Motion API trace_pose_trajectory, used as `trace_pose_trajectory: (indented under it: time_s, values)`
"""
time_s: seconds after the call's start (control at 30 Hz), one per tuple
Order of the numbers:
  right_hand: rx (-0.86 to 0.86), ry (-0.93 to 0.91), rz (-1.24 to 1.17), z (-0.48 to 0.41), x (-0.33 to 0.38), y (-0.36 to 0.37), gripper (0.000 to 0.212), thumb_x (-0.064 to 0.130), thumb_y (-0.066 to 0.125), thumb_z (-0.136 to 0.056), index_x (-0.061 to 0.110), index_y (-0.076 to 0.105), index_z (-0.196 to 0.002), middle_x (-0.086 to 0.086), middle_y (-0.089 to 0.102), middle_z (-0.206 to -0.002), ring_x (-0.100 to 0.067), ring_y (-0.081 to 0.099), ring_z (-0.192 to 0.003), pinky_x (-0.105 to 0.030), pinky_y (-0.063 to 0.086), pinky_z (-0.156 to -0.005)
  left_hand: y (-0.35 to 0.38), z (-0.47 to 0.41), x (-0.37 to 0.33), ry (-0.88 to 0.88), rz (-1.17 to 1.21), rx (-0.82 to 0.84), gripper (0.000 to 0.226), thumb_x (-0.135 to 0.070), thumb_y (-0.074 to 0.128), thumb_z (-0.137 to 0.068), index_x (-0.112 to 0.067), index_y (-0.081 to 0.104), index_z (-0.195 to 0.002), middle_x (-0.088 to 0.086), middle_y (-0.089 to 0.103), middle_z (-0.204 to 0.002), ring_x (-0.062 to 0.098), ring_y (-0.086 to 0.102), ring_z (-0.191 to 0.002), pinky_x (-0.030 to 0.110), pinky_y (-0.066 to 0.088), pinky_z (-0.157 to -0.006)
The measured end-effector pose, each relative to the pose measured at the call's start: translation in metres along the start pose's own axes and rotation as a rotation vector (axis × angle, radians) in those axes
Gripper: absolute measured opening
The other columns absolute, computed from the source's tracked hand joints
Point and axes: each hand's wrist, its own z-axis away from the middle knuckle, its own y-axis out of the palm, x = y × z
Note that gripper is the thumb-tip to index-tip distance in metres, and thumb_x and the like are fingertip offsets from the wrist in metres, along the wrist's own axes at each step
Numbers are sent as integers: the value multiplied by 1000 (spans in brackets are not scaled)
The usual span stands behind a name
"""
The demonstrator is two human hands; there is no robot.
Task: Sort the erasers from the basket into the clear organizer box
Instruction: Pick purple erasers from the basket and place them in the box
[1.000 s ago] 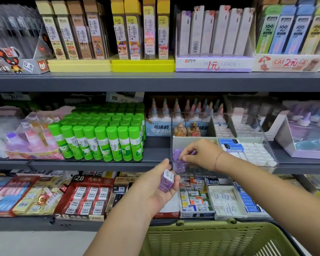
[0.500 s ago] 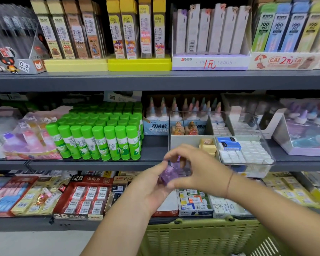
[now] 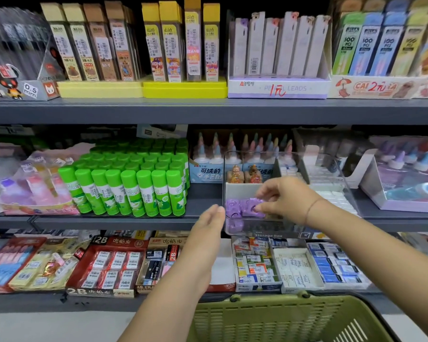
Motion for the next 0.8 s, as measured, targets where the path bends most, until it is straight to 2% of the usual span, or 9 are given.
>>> trace_pose_trajectory:
  time_s: [0.1,0.23,0.3,0.37,0.43,0.5,0.57,0.63,0.8]
  values:
    - [28,-15,128,-6,4,8,17,30,68,-85,18,72,-98,6,65,-86,-10,59,-80,-19,42,-74,7,-2,1,-18,19,86,46,-46,43,-98,-31,43,-141,-9,45,-146,13,41,-134,42,28,-116]
    - [82,-2,273,-9,9,13,20,23,58,-92,16,74,-101,0,72,-101,-15,63,-93,-24,47,-84,8,-3,1,-21,45,108,46,-47,44,-97,-29,44,-140,-10,45,-144,12,42,-133,42,26,-117]
    - [82,-7,326,-9,13,16,20,23,57,-93,15,73,-101,-2,71,-102,-18,63,-95,-27,48,-86,6,-2,1,-23,48,110,47,-48,45,-97,-29,44,-140,-11,46,-143,12,43,-132,42,26,-117]
    - [80,5,369,-9,15,17,23,23,53,-94,13,72,-87,-6,69,-90,-21,62,-86,-28,47,-77,6,-1,1,-24,45,120,47,-48,44,-97,-30,43,-140,-11,46,-141,11,44,-131,42,26,-117]
    - [126,32,423,-8,16,19,36,23,47,-96,12,57,-63,-10,58,-74,-24,53,-73,-29,44,-69,7,1,-1,-21,48,120,46,-47,44,-97,-29,43,-140,-11,46,-142,11,44,-130,42,26,-117]
    - [173,45,452,-7,16,21,42,24,42,-99,14,45,-58,-8,48,-66,-23,48,-72,-31,45,-72,7,0,-1,-15,46,115,46,-47,44,-97,-30,43,-140,-11,46,-142,11,45,-130,43,26,-117]
    - [177,45,410,-8,15,22,39,24,40,-100,10,54,-66,-10,55,-72,-24,50,-75,-29,43,-72,7,0,-1,-14,41,104,45,-48,44,-97,-31,43,-139,-12,46,-142,11,46,-129,43,27,-116]
    - [165,44,345,-7,13,21,35,23,41,-99,4,65,-82,-14,64,-85,-25,56,-80,-28,43,-73,5,0,-1,-6,27,100,47,-49,44,-97,-31,43,-140,-11,46,-143,11,46,-129,43,27,-116]
    - [27,-69,323,4,13,16,27,23,46,-97,6,68,-96,-11,64,-100,-26,57,-97,-32,45,-85,-8,-4,6,13,-44,-7,45,-44,45,-98,-25,45,-139,-5,50,-139,15,50,-124,42,34,-111]
